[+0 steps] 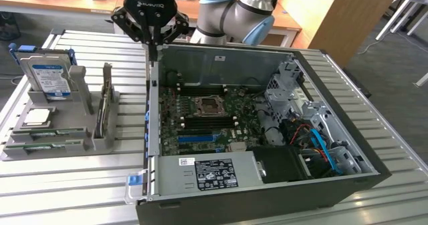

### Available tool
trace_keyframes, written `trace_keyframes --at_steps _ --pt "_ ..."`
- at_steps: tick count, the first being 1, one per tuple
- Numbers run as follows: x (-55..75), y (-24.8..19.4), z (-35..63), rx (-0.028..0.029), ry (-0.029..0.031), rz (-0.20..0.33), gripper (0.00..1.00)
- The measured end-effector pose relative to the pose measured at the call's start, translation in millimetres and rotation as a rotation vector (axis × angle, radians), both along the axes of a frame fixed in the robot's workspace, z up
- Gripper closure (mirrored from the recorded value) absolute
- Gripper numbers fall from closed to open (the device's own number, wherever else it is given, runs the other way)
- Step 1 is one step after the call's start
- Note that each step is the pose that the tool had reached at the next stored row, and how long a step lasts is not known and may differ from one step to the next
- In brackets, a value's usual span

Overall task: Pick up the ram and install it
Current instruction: 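Reach for the ram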

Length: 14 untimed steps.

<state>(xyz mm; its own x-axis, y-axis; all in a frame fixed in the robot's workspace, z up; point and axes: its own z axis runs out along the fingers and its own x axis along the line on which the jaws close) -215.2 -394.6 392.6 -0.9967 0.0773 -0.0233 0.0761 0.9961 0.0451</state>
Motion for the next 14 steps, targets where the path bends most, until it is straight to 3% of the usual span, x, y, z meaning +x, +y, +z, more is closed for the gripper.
trace_keyframes --at_steps 14 --pt "-29.1 1.7 -0.3 0.0000 0.0000 -0.001 0.89"
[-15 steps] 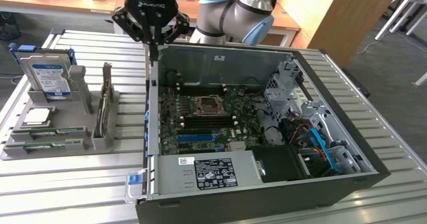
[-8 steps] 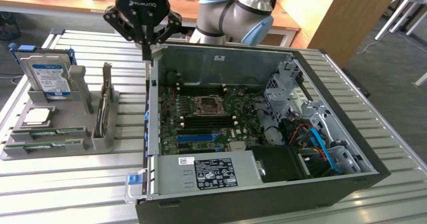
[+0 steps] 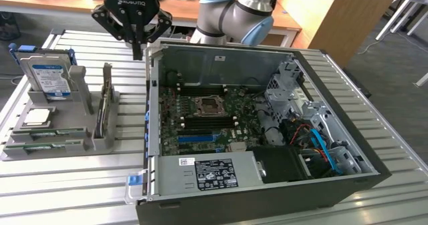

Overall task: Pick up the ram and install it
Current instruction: 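Reach for the ram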

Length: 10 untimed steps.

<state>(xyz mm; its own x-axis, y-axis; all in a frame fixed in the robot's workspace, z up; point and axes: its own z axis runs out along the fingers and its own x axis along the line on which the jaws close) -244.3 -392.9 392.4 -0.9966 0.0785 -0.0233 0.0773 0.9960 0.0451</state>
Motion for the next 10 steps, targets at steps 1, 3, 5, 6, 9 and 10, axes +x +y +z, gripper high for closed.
trace_keyframes --at_steps 1,3,5,6,9,10 --pt "-2.5 0.2 0.0 0.0000 0.0000 0.000 0.89" --pt "-7.8 0.6 -0.1 0.0000 0.0000 -0.001 0.89" --pt "-13.4 0.9 -0.1 0.0000 0.0000 -0.001 0.89" --pt "-16.1 1.1 -0.1 0.0000 0.0000 -0.001 0.89" --pt "-24.1 1.6 -0.2 0.0000 0.0000 -0.001 0.89" --pt "-26.7 1.7 -0.2 0.0000 0.0000 -0.001 0.89"
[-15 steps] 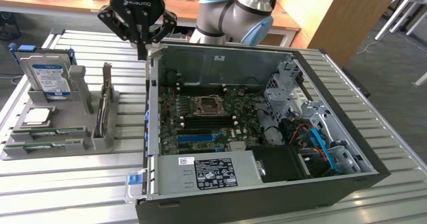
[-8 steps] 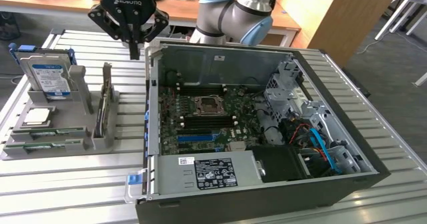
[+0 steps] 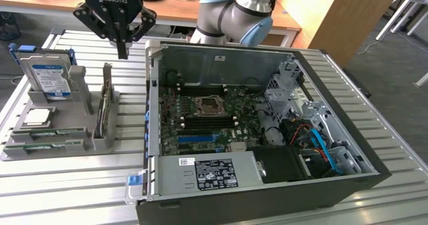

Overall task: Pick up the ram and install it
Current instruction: 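Reach for the ram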

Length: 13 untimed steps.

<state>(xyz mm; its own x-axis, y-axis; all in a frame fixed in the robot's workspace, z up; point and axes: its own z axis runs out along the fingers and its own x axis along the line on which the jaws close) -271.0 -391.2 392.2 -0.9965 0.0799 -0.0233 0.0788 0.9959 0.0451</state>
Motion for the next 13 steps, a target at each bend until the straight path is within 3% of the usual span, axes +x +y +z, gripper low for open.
trace_keyframes --at_steps 13 --pt "-32.4 1.6 -0.2 0.0000 0.0000 -0.001 0.89"
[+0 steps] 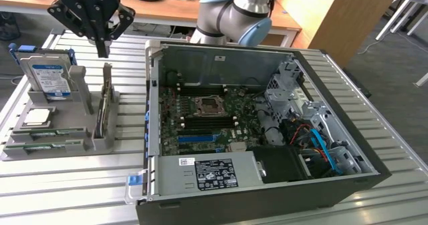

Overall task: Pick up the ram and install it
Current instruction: 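Reach for the ram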

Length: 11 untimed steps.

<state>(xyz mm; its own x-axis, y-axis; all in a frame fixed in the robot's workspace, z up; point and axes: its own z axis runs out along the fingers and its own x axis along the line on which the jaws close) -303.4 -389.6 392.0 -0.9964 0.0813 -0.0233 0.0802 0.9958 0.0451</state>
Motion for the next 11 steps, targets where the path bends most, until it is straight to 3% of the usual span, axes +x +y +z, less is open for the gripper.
trace_keyframes --at_steps 11 --pt "-27.7 1.2 -0.2 -0.0001 0.0000 -0.001 0.89"
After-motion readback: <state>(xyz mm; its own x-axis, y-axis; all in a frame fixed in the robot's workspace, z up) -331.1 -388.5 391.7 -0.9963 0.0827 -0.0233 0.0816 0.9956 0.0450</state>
